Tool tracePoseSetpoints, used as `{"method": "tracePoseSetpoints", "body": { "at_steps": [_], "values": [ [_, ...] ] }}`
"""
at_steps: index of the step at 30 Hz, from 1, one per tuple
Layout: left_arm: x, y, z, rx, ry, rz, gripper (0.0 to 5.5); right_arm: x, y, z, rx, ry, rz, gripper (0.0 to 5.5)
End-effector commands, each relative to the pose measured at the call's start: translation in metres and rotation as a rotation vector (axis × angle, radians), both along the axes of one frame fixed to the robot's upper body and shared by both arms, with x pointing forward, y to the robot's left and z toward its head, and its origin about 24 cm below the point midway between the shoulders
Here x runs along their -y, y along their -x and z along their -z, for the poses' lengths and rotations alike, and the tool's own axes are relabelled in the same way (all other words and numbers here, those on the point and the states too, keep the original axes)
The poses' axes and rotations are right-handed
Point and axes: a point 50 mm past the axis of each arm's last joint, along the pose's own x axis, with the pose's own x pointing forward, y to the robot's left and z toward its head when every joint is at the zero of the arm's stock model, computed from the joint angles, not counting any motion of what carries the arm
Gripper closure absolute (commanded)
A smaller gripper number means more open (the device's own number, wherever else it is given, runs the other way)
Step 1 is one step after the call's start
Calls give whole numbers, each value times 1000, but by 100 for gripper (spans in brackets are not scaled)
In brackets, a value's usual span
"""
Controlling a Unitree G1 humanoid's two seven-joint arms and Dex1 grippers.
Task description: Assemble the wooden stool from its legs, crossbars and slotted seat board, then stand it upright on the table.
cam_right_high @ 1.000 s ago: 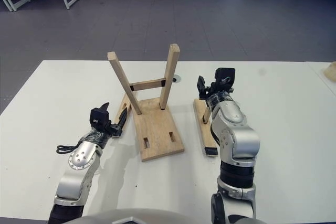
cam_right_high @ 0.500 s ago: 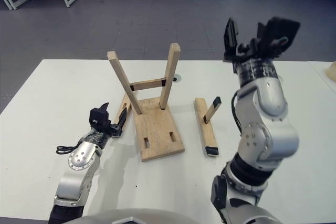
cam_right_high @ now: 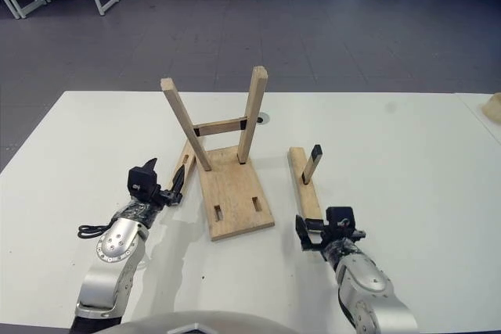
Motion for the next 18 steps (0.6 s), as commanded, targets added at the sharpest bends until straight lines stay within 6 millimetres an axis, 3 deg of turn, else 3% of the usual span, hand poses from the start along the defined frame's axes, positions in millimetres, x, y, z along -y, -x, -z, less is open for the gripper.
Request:
{"method": "tracePoseSetpoints", "body": {
  "at_steps": [1, 6, 14, 18],
  "values": [
    [-1, -3, -2, -4, -12, 22, 204, 1, -3, 25, -96, -35, -4, 56],
    [0, -6, -3, 0, -16, 34, 204, 9, -23, 30, -72, -45, 20, 138],
    [0, -2, -1, -8, -14, 16, 204, 16, -15, 29, -121, 30, -60, 280],
    [-1, -2, 1, -14, -3, 1, 204, 18, -22, 22, -100, 67, -103, 346]
  ]
}}
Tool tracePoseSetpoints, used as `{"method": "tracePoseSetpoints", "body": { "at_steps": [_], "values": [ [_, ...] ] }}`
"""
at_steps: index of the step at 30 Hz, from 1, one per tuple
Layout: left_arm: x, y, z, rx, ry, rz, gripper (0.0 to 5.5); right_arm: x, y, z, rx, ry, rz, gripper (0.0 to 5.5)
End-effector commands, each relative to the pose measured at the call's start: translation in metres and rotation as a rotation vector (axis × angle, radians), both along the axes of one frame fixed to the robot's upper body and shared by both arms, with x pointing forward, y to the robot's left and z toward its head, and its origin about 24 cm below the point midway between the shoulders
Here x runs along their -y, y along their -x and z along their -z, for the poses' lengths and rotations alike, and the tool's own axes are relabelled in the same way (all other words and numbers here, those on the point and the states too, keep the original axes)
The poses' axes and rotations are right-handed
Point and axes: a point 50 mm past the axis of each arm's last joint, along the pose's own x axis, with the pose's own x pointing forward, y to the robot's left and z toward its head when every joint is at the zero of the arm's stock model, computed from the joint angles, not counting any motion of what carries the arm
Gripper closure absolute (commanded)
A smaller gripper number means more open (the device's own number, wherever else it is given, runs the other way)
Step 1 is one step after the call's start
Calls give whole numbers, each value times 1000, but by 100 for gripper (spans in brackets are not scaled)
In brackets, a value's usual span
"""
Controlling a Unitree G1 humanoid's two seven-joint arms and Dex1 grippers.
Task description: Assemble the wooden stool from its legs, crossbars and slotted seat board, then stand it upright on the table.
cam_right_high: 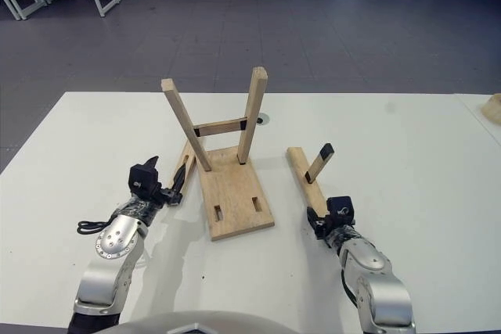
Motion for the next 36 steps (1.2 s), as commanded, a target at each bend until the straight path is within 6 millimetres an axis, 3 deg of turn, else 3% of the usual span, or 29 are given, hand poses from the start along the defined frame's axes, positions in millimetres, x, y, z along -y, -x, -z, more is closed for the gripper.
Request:
{"method": "tracePoseSetpoints", "body": {
  "at_steps": [1, 5, 7, 9, 11, 14, 17, 19, 25, 32, 36],
  "values": [
    [-2, 0, 3, -16, 7, -21, 204, 4, 3, 9, -88, 37, -26, 346],
    [-11, -3, 0, -24, 37, 14, 204, 15, -20, -14, 32, 21, 37, 346],
    [-15, -4, -6, -76, 177, 141, 204, 30, -36, -35, 133, 7, 111, 347],
    [-13, 5, -20, -169, 416, 418, 204, 47, -48, -54, 216, 23, 152, 347],
    [-15, 15, -40, -264, 587, 710, 204, 48, -57, -73, 329, -134, 123, 347],
    [-25, 14, -61, -322, 722, 902, 204, 28, -54, -97, 447, -470, -73, 347],
    [-24, -4, -77, -363, 913, 1052, 204, -10, -10, -113, 363, -855, -563, 347],
    [-16, -10, -82, -381, 987, 1110, 204, -18, 4, -121, 305, -995, -732, 347],
    [4, -9, -83, -462, 1056, 1206, 204, -51, 7, -124, 145, -1074, -966, 347],
    [12, -13, -78, -531, 1029, 1222, 204, -68, 3, -115, 98, -1056, -1004, 347],
    [15, -3, -80, -577, 1007, 1322, 204, -74, 1, -111, 88, -1044, -1011, 347]
  ]
}}
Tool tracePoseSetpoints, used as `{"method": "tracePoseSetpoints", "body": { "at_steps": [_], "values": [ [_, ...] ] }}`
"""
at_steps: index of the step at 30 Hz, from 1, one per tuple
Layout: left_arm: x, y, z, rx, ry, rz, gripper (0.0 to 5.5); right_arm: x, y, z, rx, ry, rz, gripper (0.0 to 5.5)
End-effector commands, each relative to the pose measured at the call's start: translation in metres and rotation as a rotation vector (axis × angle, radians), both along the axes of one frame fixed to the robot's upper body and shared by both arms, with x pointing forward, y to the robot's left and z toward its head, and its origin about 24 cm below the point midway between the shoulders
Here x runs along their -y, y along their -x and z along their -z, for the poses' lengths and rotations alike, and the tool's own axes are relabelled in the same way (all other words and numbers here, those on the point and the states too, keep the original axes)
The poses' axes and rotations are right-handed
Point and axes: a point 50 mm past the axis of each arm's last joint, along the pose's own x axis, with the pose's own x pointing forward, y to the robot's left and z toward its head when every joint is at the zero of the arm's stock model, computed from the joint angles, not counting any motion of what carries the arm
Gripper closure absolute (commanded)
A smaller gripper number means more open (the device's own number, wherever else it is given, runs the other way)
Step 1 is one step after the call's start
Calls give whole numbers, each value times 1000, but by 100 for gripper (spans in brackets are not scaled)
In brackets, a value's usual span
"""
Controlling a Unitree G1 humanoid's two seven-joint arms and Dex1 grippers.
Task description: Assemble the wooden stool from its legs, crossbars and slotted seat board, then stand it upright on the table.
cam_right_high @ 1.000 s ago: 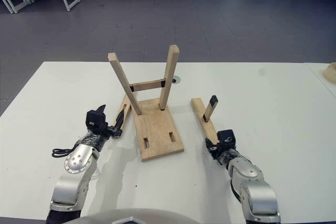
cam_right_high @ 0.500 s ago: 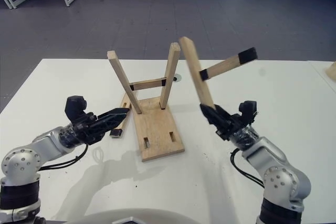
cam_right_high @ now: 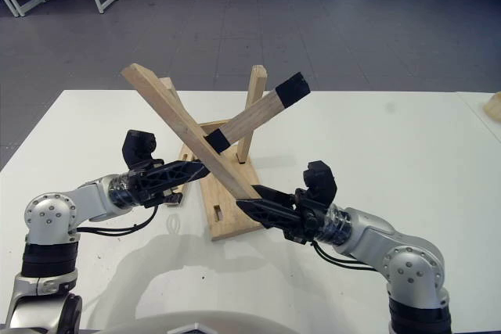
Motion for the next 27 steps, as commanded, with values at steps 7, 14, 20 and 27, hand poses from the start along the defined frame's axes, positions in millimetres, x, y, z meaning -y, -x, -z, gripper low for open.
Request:
{"method": "tracePoseSetpoints", "body": {
  "at_steps": [7, 14, 20, 27],
  "values": [
    [2, 10, -11, 71, 0, 107, 204, -6, -4, 7, 6, 73, -10, 347],
    [10, 6, -5, 99, -36, 51, 204, -11, -2, 7, -3, 71, -37, 347],
    [11, 3, -2, 120, -56, -3, 286, -12, -2, 7, -7, 73, -30, 347],
    [14, 3, -4, 118, -8, 17, 323, -14, -4, 11, -41, 109, 2, 347]
  ]
}}
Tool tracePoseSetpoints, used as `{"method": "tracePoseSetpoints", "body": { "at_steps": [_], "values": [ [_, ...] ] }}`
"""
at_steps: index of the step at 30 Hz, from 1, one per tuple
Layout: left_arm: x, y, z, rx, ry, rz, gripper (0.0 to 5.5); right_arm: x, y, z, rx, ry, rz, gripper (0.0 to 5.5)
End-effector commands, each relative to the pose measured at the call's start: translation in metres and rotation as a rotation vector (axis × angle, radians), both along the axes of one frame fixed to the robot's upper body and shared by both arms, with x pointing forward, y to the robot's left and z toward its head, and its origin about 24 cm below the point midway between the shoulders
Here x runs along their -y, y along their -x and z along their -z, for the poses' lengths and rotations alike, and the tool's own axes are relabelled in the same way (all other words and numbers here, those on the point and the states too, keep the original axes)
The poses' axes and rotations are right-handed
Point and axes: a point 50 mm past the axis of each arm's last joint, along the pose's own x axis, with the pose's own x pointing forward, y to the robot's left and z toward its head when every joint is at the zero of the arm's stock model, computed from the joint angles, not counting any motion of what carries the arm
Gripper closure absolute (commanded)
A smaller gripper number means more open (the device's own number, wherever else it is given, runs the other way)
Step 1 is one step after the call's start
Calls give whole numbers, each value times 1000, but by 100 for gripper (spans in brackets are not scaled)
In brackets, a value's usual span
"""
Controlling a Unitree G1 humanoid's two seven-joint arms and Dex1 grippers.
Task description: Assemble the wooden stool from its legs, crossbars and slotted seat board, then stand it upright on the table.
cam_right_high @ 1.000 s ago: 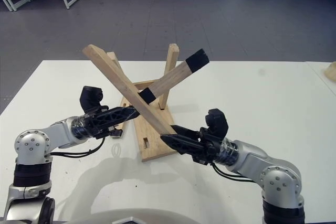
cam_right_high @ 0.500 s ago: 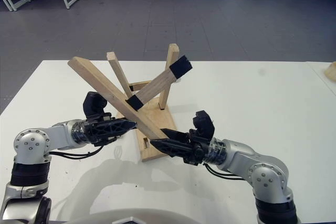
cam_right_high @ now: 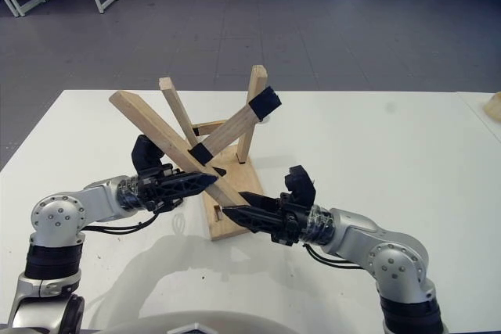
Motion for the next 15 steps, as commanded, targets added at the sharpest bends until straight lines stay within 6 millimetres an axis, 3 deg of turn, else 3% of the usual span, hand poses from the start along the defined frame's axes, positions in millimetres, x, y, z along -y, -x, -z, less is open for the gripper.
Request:
{"method": "tracePoseSetpoints", "body": {
  "at_steps": [1, 8, 15],
  "values": [
    [3, 1, -3, 5, 61, 24, 324, -3, -2, 0, -23, 26, 0, 347],
    [-1, -5, -1, 10, 67, -58, 341, 6, 2, -3, -40, 52, -43, 186],
    [-35, -15, 1, 134, -48, -289, 344, 39, -4, -5, -11, 163, 62, 45]
  ]
}}
